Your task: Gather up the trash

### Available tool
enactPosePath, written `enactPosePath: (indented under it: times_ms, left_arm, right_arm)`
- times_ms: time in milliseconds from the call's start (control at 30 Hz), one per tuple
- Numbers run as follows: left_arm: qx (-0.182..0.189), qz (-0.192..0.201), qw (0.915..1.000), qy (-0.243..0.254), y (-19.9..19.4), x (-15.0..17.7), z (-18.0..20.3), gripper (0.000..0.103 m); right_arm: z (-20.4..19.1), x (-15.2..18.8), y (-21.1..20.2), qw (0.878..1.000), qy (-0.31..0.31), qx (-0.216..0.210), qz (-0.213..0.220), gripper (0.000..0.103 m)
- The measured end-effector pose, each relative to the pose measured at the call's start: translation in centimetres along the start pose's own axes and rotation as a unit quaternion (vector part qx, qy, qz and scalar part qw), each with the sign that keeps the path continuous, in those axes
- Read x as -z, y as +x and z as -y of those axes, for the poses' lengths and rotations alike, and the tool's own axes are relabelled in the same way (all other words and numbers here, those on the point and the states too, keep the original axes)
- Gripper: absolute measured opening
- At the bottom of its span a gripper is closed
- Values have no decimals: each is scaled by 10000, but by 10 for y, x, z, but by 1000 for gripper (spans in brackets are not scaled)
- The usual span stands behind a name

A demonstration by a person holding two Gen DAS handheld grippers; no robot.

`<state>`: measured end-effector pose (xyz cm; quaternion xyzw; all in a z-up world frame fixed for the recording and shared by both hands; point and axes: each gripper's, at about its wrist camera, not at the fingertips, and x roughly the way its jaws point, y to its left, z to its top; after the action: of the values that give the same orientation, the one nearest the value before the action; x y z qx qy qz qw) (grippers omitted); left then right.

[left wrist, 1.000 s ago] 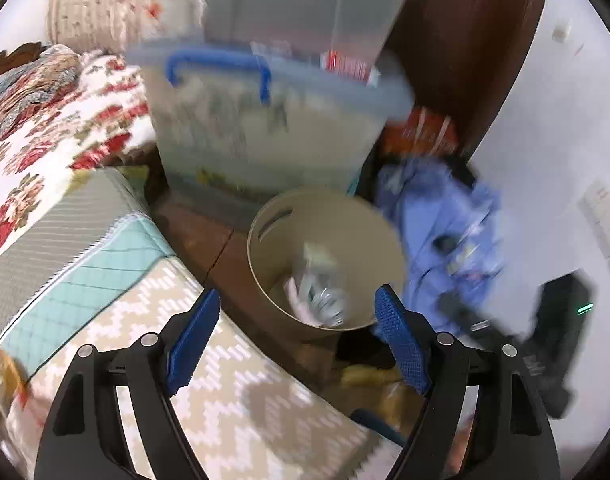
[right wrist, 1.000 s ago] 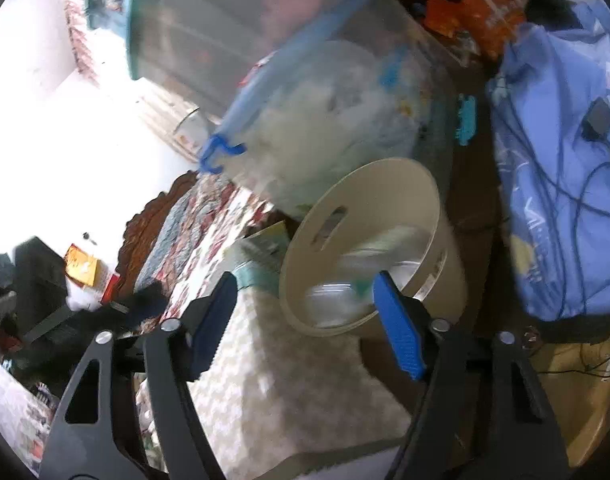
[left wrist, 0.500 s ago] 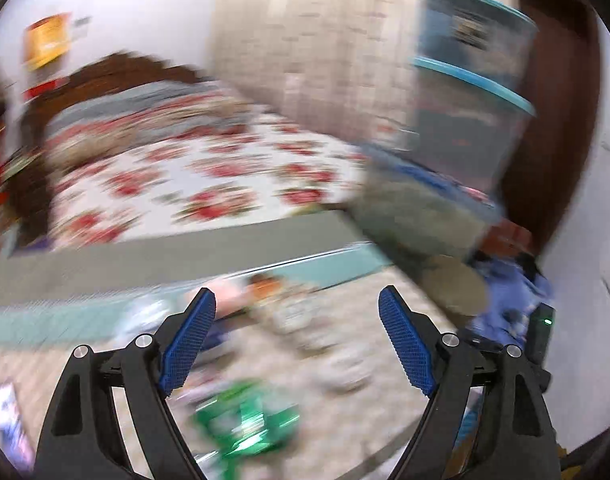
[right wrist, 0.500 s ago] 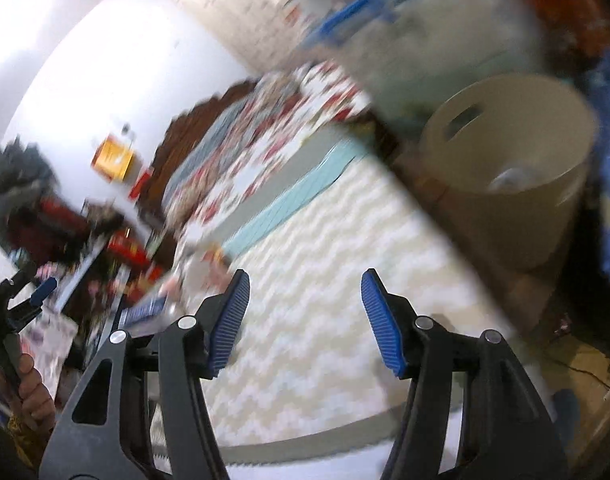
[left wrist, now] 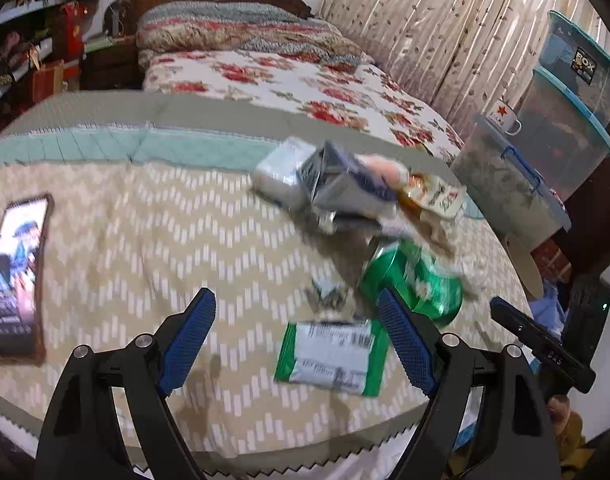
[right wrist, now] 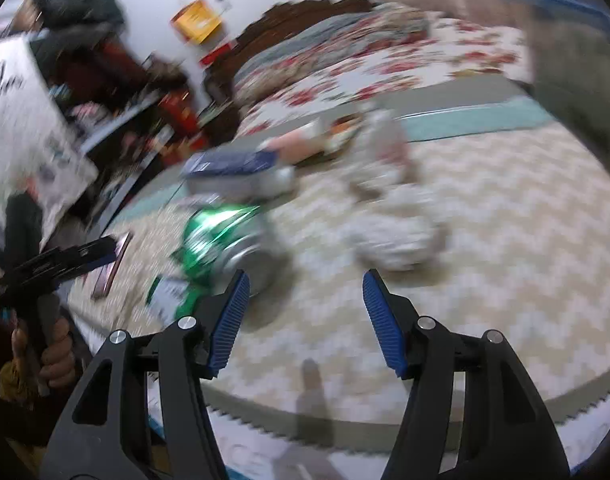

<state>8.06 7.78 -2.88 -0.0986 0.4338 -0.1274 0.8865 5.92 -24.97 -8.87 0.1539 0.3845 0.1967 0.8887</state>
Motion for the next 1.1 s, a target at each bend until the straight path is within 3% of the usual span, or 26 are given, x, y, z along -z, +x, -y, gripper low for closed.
enactPosePath:
  times_ms: [133, 233, 467, 733, 767, 833, 867, 900, 933, 967, 1033, 1100]
  left_arm:
    - [253, -174, 9995, 3, 13, 18, -11, 80]
    - [399, -290, 9988, 7, 24, 25, -14, 80]
    - [753, -393, 9964, -46, 41, 36, -15, 83]
    - [704, -276, 9971, 87, 42, 42, -7, 84]
    - [676, -264, 9973, 129, 42, 43, -5, 84]
    - [628, -272, 9973, 279, 44, 45, 2, 64]
    - [595, -274, 9973, 335, 45, 46, 4, 59]
    - [579, -287, 9972, 383, 46, 46, 5, 44]
    - [642, -357, 9965, 402, 49, 47, 8, 27]
    - [665, -390, 9963, 392, 50, 48, 8, 21]
    - [715, -413, 9959, 360, 53, 48, 8, 13]
    - [756, -366, 9958, 351, 51, 47, 9, 12]
  right_arm:
    - [-34, 5, 20, 9985, -452, 12, -303, 62]
    - [-50, 3, 26, 9968, -702, 88, -382, 71]
    - [-82, -41, 38, 9911, -1292, 243, -211, 75]
    - [-122, -70, 107, 9756, -2054, 355, -693, 74]
    - [-124, -70, 115, 9738, -2098, 366, -792, 63]
    - [-125, -69, 122, 9717, -2152, 356, -904, 39]
    - [-126, -70, 120, 9724, -2149, 300, -858, 25]
    - [-125, -71, 115, 9738, -2120, 247, -789, 18]
    - [-125, -71, 107, 9752, -2098, 225, -665, 17]
    - [-126, -70, 100, 9760, -2103, 229, -517, 16]
    - [-128, -71, 79, 9762, -2150, 225, -168, 14]
    - [-127, -72, 54, 9770, -2117, 179, 168, 14]
